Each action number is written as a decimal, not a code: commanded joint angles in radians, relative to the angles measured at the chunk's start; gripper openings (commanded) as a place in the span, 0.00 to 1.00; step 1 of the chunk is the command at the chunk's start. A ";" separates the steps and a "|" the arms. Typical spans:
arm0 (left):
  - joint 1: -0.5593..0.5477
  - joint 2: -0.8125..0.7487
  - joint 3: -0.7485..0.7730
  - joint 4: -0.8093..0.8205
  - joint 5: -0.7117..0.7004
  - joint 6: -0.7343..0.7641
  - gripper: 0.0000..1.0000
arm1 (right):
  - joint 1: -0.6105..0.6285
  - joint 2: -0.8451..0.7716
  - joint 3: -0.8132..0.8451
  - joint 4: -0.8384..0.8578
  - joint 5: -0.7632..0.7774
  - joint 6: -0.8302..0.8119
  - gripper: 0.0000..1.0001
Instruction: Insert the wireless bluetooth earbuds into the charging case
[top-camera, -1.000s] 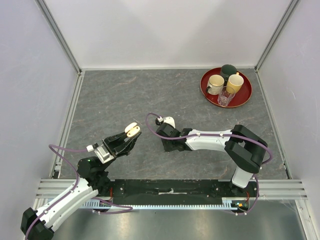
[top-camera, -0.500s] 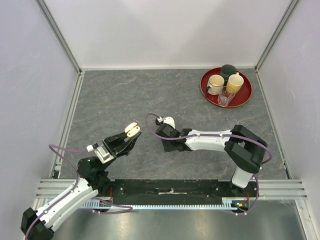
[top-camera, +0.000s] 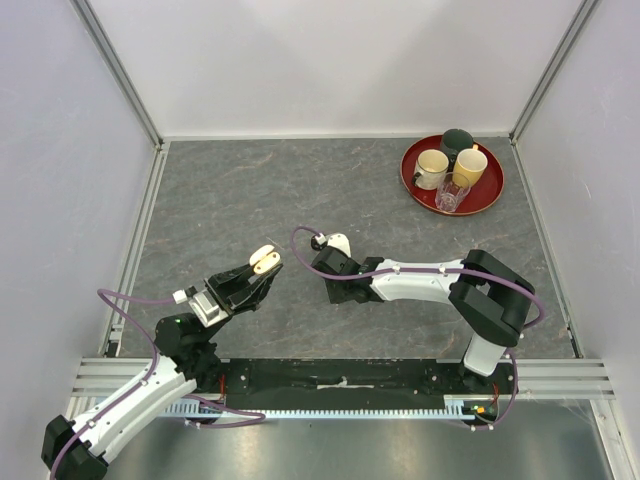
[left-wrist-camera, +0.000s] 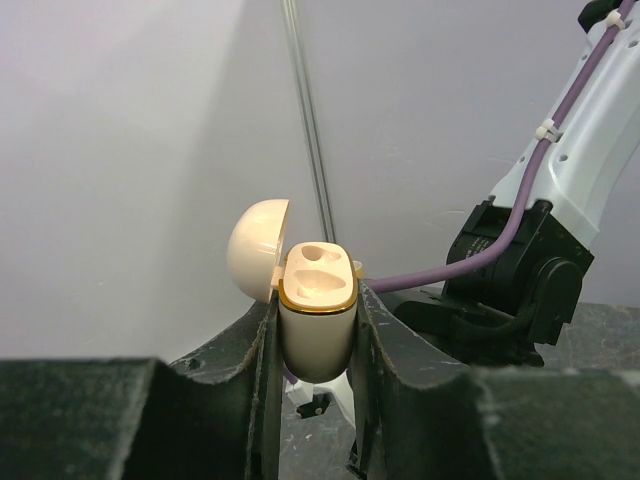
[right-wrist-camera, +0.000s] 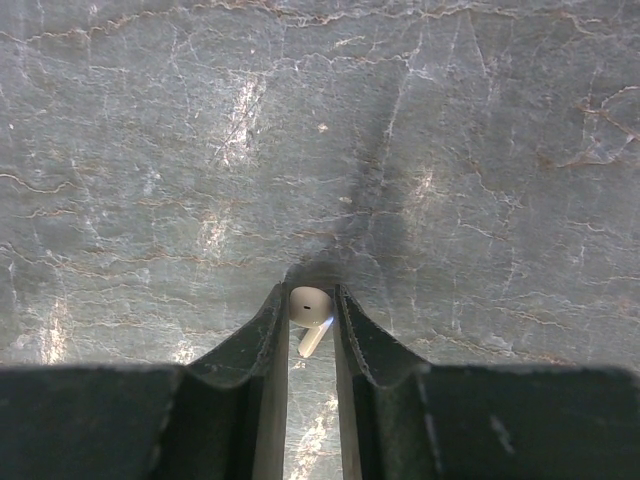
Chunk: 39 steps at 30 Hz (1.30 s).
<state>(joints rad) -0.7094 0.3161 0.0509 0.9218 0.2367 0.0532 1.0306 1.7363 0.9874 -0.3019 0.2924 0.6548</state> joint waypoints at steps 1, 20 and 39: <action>-0.004 -0.006 -0.046 0.042 -0.020 0.008 0.02 | 0.003 -0.015 0.030 -0.013 0.030 0.011 0.10; -0.004 0.058 -0.023 0.078 -0.065 0.000 0.02 | 0.011 -0.544 -0.222 0.360 0.310 -0.075 0.00; -0.004 0.219 0.023 0.123 -0.036 -0.026 0.02 | 0.391 -0.676 -0.300 1.035 0.554 -0.909 0.00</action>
<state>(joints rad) -0.7094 0.5243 0.0509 0.9844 0.1936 0.0456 1.3281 1.0386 0.7033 0.4751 0.7498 0.0528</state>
